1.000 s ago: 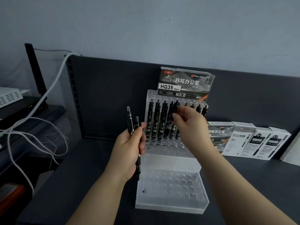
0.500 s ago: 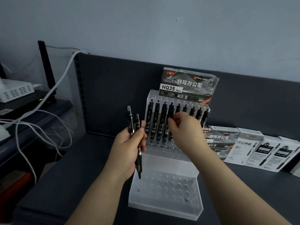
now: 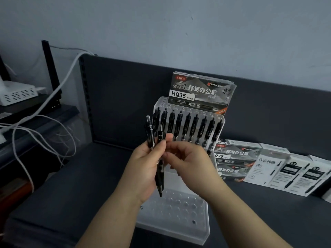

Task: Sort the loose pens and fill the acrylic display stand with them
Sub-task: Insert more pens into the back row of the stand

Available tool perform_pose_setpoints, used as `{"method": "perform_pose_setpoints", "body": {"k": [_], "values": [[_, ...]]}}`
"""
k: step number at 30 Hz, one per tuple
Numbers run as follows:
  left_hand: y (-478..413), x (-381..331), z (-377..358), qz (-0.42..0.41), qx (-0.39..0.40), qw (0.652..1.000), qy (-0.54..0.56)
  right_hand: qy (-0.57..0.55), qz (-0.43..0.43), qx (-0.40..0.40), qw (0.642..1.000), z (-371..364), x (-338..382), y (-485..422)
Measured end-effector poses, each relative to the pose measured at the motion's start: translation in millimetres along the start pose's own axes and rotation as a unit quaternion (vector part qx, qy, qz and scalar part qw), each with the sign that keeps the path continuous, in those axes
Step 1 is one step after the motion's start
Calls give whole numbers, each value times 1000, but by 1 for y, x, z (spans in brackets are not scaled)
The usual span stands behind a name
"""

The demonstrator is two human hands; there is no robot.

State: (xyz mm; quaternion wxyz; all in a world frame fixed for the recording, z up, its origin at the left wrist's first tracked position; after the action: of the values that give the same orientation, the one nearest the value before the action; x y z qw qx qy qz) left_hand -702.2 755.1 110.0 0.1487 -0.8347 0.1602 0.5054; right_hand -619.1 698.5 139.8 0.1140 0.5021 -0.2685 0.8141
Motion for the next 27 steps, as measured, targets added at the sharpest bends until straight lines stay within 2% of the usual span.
{"method": "perform_pose_setpoints", "body": {"k": [5, 7, 9, 13, 15, 27], "values": [[2, 6, -9, -6, 17, 999, -28, -43, -51, 65, 996, 1, -11, 1], [3, 6, -11, -11, 21, 999, -29, -48, -51, 61, 996, 6, -10, -1], [0, 4, -8, -24, 1, 999, -35, -54, -46, 8, 997, 19, -9, -9], [-7, -1, 11, -53, -77, 993, -68, -45, -18, -154, 987, 57, -4, -25], [-6, -3, 15, -61, -84, 991, -81, -24, 2, -197, 980, 66, -3, -31], [-5, -5, 20, -40, -81, 994, -67, 105, 39, -237, 965, 59, -4, -41]]}}
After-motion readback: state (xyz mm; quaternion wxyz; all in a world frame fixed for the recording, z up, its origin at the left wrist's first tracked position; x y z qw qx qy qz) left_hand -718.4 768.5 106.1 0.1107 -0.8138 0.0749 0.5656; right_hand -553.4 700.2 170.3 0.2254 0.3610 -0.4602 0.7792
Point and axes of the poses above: each hand's wrist, its own y-axis away from the middle knuckle, its own z-axis out of the back of the hand, x = y × z, the point moved 8 cm from there along -y, towards the middle knuckle, and after that the axes turned 10 degrees about -x, right-handed, at the moved point
